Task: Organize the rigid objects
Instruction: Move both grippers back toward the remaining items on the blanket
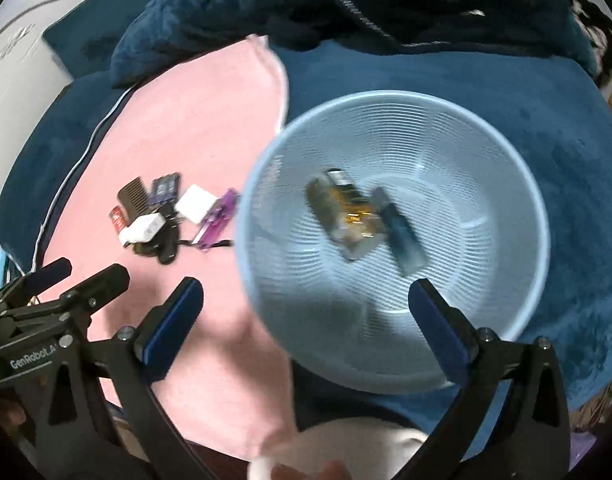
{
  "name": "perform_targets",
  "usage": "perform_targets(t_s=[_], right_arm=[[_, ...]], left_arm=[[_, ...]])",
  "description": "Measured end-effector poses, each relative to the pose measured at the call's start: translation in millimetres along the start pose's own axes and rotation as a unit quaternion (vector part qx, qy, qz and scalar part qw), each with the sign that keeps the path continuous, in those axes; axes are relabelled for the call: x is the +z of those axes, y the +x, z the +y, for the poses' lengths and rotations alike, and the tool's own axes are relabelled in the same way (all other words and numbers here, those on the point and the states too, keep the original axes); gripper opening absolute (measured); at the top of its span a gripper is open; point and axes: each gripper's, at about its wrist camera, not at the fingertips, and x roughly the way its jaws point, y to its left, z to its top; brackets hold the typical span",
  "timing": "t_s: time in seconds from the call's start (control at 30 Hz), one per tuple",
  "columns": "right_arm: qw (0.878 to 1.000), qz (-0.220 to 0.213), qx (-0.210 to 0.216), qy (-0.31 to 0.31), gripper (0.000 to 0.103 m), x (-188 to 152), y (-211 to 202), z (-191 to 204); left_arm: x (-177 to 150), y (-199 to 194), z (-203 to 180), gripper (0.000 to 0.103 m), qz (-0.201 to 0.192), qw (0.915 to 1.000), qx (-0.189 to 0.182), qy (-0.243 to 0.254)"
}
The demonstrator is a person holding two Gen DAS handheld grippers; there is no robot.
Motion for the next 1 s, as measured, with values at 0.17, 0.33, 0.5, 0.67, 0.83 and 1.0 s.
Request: perform_targets(t_s=[0.17,0.33,0.5,0.67,0.83,1.0], right_arm=[[0.999,0.006,0.011,-0.037,0.103,19,18,38],[0.997,0.014,0.021,-0.072,0.103,33,34,66],[0.994,0.026,0.027,-0.100,0.103,41,49,82],[0.991,0.039,0.033,-0.121,0.103,48,69,90],[0.990,0.042,0.031,-0.133,0.103,54,83,88],[0.989,0.039,0.021,-0.141,0.103,68,92,80]], left_arm=[[-6,11,48,0.102,0.008,0.9994,0.017,-0.029],[-6,26,88,0.102,0.020,0.9979,0.023,-0.056],[-2,43,115,0.102,0.027,0.9966,0.020,-0.076],[3,62,139,0.102,0.035,0.9956,0.013,-0.086],[11,80,154,0.102,0.038,0.9947,0.002,-0.096],[25,92,156,0.102,0.028,0.9950,-0.010,-0.095]])
